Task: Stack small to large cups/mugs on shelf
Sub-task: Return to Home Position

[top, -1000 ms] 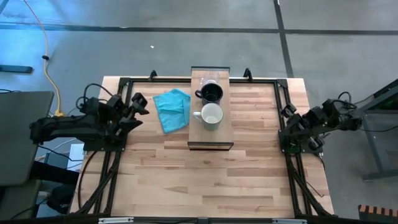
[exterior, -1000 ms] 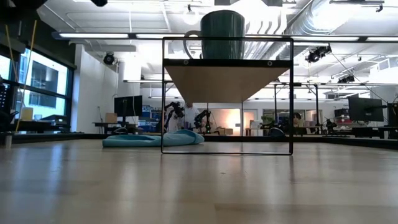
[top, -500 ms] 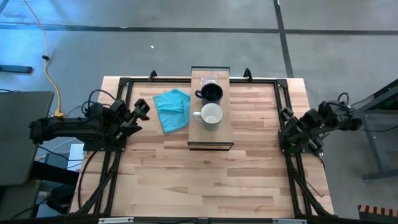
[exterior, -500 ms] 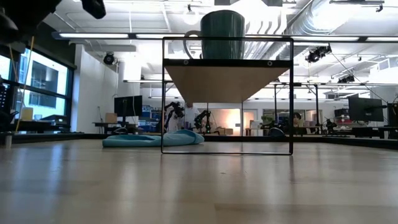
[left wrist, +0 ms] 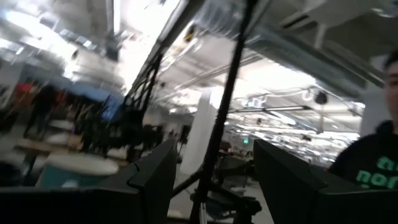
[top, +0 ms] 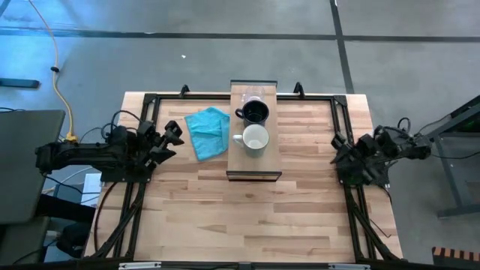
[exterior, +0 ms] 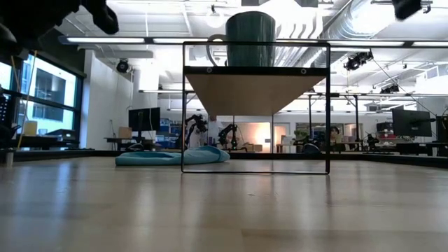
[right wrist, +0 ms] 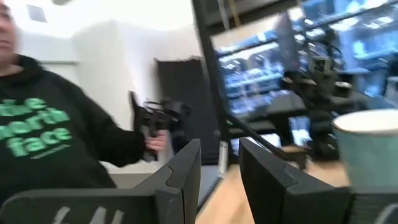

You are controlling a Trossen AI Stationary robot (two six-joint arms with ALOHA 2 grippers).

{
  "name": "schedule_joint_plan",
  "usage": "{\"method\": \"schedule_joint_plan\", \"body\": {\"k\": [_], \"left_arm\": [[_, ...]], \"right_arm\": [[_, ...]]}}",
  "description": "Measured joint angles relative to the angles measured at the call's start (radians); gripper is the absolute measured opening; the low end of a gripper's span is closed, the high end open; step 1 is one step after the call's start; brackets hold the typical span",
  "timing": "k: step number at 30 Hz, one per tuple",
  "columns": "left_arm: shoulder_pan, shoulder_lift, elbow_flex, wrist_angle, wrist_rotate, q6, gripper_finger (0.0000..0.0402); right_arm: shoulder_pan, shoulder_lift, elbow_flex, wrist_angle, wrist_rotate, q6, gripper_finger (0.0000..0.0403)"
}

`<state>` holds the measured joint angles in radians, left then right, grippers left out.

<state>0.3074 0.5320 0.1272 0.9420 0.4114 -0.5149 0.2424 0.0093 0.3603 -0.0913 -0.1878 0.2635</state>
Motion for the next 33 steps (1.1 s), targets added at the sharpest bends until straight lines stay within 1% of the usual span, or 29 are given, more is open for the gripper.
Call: {"method": "schedule_joint_plan", "body": {"k": [2,6,10,14,16,17,20,23,25,28,33], "left_arm": [[0.0,0.0,0.0,-0.052,-0.021,-0.022,0.02],[0.0,0.0,0.0,-0.132,-0.061,-0.096,0.02],[0.0,0.0,0.0,-0.155,-0.07,-0.182,0.02],[0.0,0.001,0.0,-0.164,-0.055,-0.276,0.02],[0.0,0.0,0.0,-0.193,-0.1,-0.316,0.02],[0.0,0.0,0.0,-0.209,-0.116,-0.344,0.02],[0.0,0.002,0.0,-0.222,-0.116,-0.415,0.02],[0.0,0.001,0.0,-0.21,-0.147,-0.4,0.02],[0.0,0.002,0.0,-0.183,-0.148,-0.35,0.02],[0.0,0.001,0.0,-0.151,-0.123,-0.251,0.02],[0.0,0.001,0.0,-0.122,-0.013,-0.038,0.02]], "right_arm": [[0.0,0.0,-0.005,-0.009,0.033,0.008,0.0101],[0.0,-0.005,-0.004,-0.004,0.064,0.007,0.0101],[0.0,-0.005,-0.004,-0.016,0.074,0.008,0.0101],[0.0,-0.005,-0.004,-0.065,0.074,0.027,0.0101],[0.0,-0.005,-0.004,-0.107,0.074,0.031,0.0101],[0.0,-0.004,-0.004,-0.124,0.074,0.051,0.0101],[0.0,-0.005,-0.004,-0.192,0.076,0.145,0.0101],[0.0,-0.004,-0.004,-0.225,0.125,0.235,0.0101],[0.0,-0.004,-0.004,-0.224,0.158,0.23,0.0101],[0.0,-0.004,-0.004,-0.174,0.184,0.157,0.0101],[0.0,-0.004,-0.003,-0.115,0.186,-0.035,0.0101]]}}
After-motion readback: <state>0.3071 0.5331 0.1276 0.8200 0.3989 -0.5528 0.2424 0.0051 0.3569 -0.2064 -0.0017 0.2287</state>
